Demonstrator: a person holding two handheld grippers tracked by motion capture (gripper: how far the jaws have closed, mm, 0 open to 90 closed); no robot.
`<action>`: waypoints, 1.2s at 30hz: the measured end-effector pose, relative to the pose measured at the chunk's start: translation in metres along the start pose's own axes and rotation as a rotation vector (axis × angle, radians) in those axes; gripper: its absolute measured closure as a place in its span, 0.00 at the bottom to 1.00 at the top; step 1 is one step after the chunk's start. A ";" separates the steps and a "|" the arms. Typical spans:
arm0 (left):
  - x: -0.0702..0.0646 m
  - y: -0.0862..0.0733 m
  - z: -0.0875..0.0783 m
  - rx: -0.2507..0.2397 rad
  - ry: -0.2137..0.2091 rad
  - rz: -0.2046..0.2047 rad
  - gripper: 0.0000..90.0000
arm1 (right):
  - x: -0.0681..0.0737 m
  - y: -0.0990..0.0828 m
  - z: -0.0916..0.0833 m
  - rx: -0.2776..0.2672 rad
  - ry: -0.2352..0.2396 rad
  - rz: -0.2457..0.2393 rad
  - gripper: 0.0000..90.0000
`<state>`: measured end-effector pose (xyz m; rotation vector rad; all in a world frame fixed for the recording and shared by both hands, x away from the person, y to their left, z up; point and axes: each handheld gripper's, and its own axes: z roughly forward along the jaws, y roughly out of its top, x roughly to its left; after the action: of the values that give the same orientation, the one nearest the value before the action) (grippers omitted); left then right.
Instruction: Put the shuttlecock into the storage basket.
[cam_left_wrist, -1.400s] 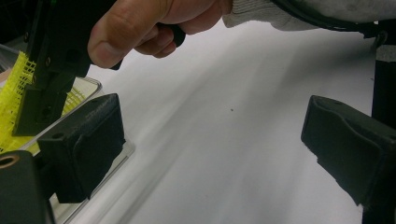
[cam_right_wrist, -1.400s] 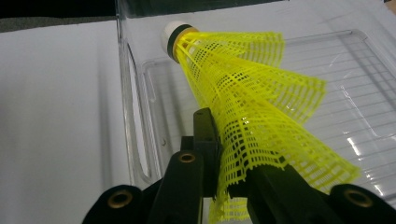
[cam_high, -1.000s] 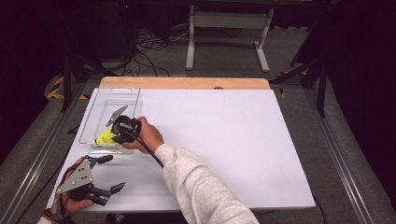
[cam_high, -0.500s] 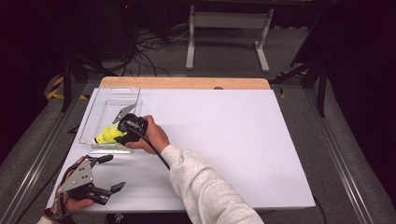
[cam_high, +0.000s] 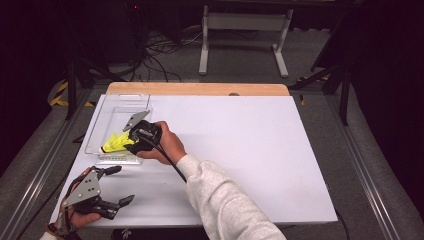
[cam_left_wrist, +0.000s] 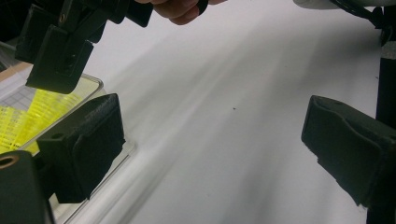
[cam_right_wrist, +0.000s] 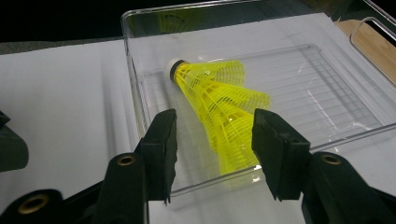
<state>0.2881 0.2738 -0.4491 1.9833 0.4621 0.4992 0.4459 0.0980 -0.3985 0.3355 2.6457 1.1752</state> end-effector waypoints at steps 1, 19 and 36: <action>0.000 0.000 0.000 0.000 0.000 0.000 0.07 | 0.000 0.000 0.000 0.000 0.000 0.000 0.58; 0.000 0.000 0.000 0.000 0.002 0.000 0.07 | 0.006 -0.001 -0.014 -0.020 -0.040 -0.029 0.52; 0.000 0.000 0.000 0.006 0.000 0.006 0.07 | 0.000 -0.003 -0.026 -0.051 -0.106 -0.002 0.43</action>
<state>0.2882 0.2734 -0.4492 1.9905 0.4585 0.5025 0.4378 0.0775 -0.3840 0.3749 2.5208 1.1877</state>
